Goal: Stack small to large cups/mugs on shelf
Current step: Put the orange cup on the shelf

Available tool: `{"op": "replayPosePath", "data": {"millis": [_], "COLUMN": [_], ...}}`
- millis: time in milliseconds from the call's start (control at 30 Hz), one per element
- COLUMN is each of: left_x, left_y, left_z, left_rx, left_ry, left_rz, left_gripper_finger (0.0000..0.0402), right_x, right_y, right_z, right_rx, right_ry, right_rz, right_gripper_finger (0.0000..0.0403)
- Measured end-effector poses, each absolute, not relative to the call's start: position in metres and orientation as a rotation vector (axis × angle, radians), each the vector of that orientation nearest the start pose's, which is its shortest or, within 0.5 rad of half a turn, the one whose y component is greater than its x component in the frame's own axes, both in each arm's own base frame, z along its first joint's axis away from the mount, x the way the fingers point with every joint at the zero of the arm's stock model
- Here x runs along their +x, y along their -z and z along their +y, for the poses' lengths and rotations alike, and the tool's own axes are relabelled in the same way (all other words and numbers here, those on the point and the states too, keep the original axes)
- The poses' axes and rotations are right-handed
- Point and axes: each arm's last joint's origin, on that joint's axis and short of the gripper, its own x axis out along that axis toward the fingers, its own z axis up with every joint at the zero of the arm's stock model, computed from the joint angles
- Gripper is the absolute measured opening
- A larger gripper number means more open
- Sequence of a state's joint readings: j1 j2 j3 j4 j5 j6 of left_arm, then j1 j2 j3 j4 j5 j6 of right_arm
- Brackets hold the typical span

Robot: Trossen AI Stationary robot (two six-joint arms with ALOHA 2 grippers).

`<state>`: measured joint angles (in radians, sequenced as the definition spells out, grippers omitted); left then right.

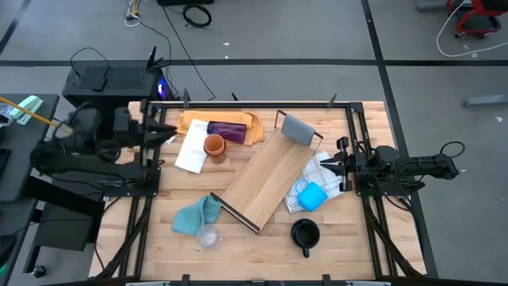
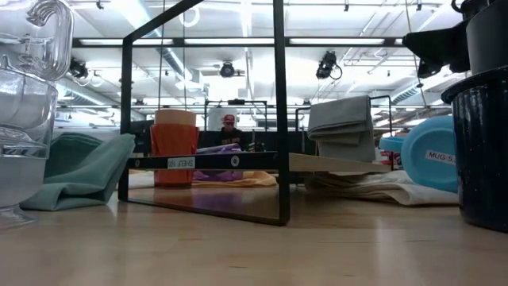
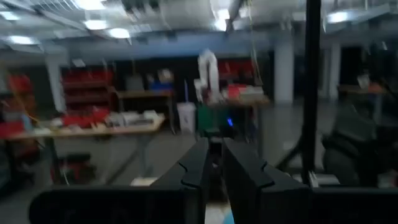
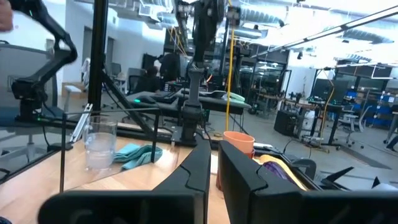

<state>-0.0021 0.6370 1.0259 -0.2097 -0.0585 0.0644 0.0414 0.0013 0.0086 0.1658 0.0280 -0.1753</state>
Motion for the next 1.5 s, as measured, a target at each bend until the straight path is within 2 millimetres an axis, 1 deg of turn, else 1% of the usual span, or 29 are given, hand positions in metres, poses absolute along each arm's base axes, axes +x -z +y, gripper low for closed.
{"op": "replayPosePath", "data": {"millis": [133, 267, 367, 433, 533, 600, 700, 800, 900, 1000, 1067, 1167, 1267, 1367, 1500], "left_x": [0.144, 0.173, 0.191, 0.205, 0.224, 0.235, 0.252, 0.269, 0.285, 0.3, 0.306, 0.313, 0.315, 0.316, 0.315], "left_y": [-0.469, -0.499, -0.518, -0.528, -0.536, -0.54, -0.54, -0.532, -0.525, -0.52, -0.517, -0.515, -0.517, -0.518, -0.521], "left_z": [0.0, 0.0, 0.0, 0.0, 0.0, -0.001, -0.001, -0.001, -0.003, -0.006, -0.01, -0.014, -0.015, -0.014, -0.012], "left_rx": [0.082, 0.122, 0.111, 0.079, 0.019, 0.003, -0.023, -0.045, -0.113, -0.152, -0.147, -0.144, -0.135, -0.067, 0.001], "left_ry": [-0.022, -0.001, 0.005, 0.004, 0.001, 0.0, -0.001, -0.004, -0.002, 0.009, 0.025, 0.042, 0.047, 0.046, 0.043], "left_rz": [-0.048, 0.045, 0.077, 0.08, 0.077, 0.072, 0.082, 0.113, 0.121, 0.111, 0.115, 0.102, 0.077, 0.055, 0.033], "left_gripper_finger": [0.0059, 0.0068, 0.0072, 0.0072, 0.0065, 0.0058, 0.0049, 0.0043, 0.0039, 0.0041, 0.0044, 0.0045, 0.0042, 0.0035, 0.0025], "right_x": [0.095, 0.094, 0.093, 0.092, 0.088, 0.086, 0.083, 0.08, 0.076, 0.069, 0.063, 0.054, 0.052, 0.06, 0.083], "right_y": [-0.185, -0.189, -0.194, -0.198, -0.206, -0.211, -0.216, -0.222, -0.233, -0.251, -0.268, -0.3, -0.336, -0.374, -0.418], "right_z": [0.003, 0.003, 0.003, 0.003, 0.001, 0.001, 0.001, 0.001, 0.004, 0.005, 0.005, 0.005, 0.006, 0.007, 0.009], "right_rx": [-0.144, -0.063, 0.049, 0.21, 0.452, 0.543, 0.605, 0.64, 0.614, 0.589, 0.538, 0.441, 0.36, 0.332, 0.259], "right_ry": [0.001, -0.005, -0.02, -0.04, -0.056, -0.089, -0.121, -0.164, -0.262, -0.325, -0.338, -0.329, -0.312, -0.3, -0.297], "right_rz": [-0.203, -0.249, -0.295, -0.341, -0.43, -0.486, -0.538, -0.586, -0.585, -0.614, -0.651, -0.707, -0.698, -0.6, -0.349], "right_gripper_finger": [0.0041, 0.0041, 0.0041, 0.0041, 0.0041, 0.0041, 0.0041, 0.0041, 0.0041, 0.0041, 0.0041, 0.0041, 0.0041, 0.0041, 0.0041]}}
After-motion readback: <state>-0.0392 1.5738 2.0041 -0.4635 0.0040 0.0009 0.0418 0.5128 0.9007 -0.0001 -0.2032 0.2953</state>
